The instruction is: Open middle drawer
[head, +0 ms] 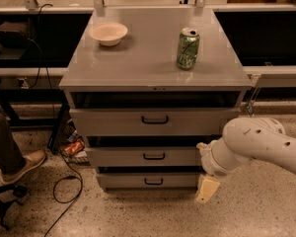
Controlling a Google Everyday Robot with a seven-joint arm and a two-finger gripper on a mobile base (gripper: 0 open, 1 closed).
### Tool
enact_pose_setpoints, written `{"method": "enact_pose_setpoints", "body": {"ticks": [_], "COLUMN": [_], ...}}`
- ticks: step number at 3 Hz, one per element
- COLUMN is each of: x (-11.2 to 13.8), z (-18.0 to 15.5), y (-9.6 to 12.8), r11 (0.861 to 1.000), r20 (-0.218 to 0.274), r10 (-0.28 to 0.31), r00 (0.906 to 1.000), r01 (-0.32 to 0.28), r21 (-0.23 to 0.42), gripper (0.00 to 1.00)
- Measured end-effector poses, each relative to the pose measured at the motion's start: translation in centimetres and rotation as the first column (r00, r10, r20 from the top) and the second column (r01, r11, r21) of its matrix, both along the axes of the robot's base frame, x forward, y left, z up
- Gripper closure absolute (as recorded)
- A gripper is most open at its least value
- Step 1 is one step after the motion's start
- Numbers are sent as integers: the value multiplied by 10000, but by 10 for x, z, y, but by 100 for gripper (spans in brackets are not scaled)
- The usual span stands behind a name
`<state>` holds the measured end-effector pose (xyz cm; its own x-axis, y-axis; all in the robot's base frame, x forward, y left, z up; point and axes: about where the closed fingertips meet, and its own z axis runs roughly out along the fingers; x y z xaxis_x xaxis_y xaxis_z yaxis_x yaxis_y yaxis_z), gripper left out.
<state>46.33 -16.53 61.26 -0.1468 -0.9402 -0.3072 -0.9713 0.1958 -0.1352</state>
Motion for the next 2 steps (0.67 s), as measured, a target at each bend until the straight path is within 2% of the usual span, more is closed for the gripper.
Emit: {"method": "enact_pose_setpoints", "body": {"ticks": [1, 2], "x": [3, 18], "z": [-11, -44], "y": [0, 3], "r11": [9998, 9974], "r20": [-56, 113], "r10": [138, 699], "r00": [9999, 9975], "r01": [-137, -701], "r21": [161, 178], "gripper": [0, 0]}}
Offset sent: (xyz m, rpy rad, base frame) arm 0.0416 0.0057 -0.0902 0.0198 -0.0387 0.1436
